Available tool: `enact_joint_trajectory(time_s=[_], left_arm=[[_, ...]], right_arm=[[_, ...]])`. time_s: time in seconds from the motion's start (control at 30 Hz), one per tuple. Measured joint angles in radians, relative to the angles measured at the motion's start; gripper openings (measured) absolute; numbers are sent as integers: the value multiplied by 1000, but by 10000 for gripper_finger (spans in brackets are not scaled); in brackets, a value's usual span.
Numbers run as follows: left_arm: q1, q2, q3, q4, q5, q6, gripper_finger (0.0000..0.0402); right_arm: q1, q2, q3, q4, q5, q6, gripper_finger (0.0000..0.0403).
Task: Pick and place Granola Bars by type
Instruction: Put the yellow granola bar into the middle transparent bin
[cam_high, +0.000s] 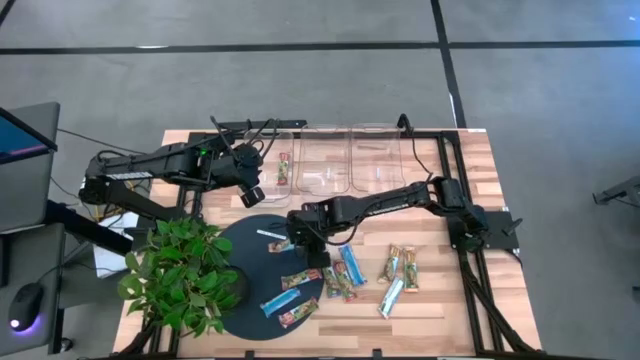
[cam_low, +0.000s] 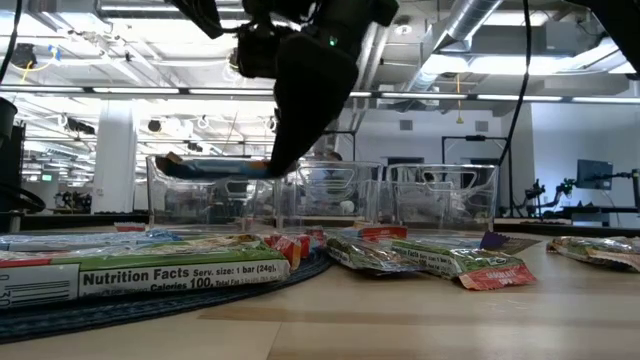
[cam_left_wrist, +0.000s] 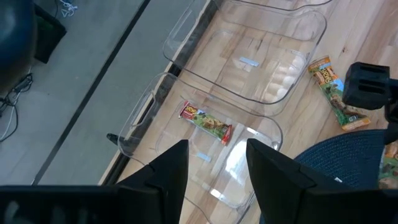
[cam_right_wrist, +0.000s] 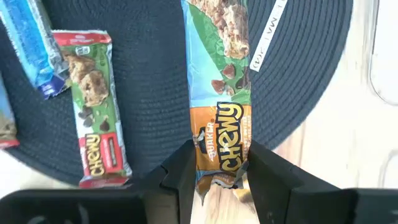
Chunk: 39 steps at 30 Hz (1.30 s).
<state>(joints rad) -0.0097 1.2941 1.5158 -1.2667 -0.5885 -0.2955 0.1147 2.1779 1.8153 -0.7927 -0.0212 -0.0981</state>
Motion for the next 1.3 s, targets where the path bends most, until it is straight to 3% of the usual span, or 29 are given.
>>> enact_joint_trajectory(time_s=[0.87, 1.13, 1.3], left_arm=[[0, 0, 0, -66, -90, -2, 157], [0, 0, 0, -85, -113, -1, 157], [0, 0, 0, -86, -113, 0, 157]], right_arm=[[-157, -1, 408, -443, 2, 317, 113], [-264, -1, 428, -589, 26, 387, 113], [-325, -1, 428, -591, 33, 401, 113]])
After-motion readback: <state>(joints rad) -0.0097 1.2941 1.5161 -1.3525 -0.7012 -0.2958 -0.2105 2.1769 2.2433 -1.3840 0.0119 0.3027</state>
